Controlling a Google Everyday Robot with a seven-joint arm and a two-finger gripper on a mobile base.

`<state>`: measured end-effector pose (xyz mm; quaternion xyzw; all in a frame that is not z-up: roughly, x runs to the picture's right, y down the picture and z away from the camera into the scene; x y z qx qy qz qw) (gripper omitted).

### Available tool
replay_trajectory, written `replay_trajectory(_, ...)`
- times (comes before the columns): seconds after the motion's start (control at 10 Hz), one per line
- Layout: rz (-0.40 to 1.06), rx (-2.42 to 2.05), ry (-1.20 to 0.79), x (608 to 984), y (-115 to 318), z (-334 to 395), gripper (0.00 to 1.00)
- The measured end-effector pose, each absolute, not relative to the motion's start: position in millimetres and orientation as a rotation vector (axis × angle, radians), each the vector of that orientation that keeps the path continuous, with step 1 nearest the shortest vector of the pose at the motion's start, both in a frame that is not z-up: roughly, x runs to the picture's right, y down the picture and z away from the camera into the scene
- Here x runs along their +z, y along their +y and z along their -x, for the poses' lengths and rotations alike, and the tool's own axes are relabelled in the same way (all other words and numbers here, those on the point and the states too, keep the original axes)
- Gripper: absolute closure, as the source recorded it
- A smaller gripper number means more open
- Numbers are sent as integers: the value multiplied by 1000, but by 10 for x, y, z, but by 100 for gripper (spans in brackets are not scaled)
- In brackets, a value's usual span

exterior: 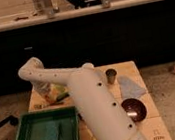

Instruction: Place apple in plastic cup

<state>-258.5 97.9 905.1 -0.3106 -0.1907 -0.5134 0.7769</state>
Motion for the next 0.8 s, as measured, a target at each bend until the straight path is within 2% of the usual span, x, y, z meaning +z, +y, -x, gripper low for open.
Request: replay_trajectory(0.8,543,-1077,-373,8509,396,2455,100)
